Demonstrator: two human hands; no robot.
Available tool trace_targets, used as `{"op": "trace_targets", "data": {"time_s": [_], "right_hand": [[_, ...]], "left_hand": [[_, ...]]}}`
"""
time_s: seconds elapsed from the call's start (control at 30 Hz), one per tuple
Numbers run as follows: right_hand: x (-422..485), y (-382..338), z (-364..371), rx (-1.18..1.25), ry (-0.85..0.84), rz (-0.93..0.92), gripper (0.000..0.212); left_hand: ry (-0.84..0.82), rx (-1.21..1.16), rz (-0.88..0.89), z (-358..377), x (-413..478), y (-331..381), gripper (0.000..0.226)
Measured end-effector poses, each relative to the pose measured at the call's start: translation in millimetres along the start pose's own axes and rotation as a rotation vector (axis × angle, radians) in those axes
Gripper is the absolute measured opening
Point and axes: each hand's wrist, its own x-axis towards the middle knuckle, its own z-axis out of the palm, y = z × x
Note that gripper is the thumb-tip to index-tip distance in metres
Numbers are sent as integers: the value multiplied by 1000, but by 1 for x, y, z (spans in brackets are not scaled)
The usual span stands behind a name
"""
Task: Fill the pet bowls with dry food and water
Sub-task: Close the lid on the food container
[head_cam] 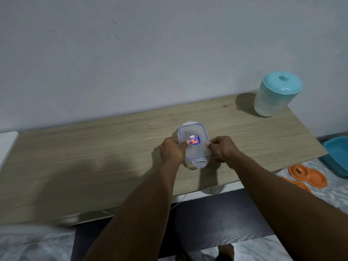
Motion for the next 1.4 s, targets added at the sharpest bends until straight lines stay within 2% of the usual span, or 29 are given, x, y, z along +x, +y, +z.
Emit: {"op": "trace_targets", "data": {"time_s": [0.2, 0.33, 0.4, 0.43, 0.53, 0.6, 0.67, 0.77, 0.83, 0.93, 1.03, 1.1, 1.23, 1.4], "right_hand": [[2, 2, 0, -8, -11, -10, 16], [0, 2, 0, -20, -21, -12, 21], [-2, -1, -4, -30, -60, -8, 22], [-2, -3, -7, -53, -73, -40, 21], [5, -7, -12, -215, -74, -211, 18], [6, -12, -7, -249, -63, -291, 22], [9, -18, 4, -217, 15, -343, 22], [11, -24, 19, -49, 148, -344, 22], [11, -25, 23, 48, 208, -291, 23], [10, -18, 21, -46, 280, -233, 35], [8, -6, 19, -129, 240, -221, 33], [5, 1, 20, -147, 215, -239, 30], [-5, 2, 28, -78, 223, -229, 36], [-5, 4, 35, -145, 256, -309, 32]], "left_hand": [[-88, -66, -45, -2, 5, -1, 43], [-152, -40, -50, -6, 14, 0, 46], [-186, -14, -46, -9, 14, 4, 38], [-199, -16, -55, -11, 15, 6, 47], [-291, 41, 0, -24, 16, 14, 120], [-339, 197, 93, -33, 21, 16, 138], [-377, 278, 152, -38, 24, 11, 131], [-303, 246, 95, -40, 15, 0, 87], [-194, 192, 51, -40, 6, -6, 88], [-21, 87, -28, -33, -14, -7, 89], [86, -34, -78, -20, -29, -9, 98], [109, -62, -91, -17, -28, -11, 97], [126, -113, -93, -19, -27, -13, 79], [101, -142, -80, -22, -26, -15, 78]]}}
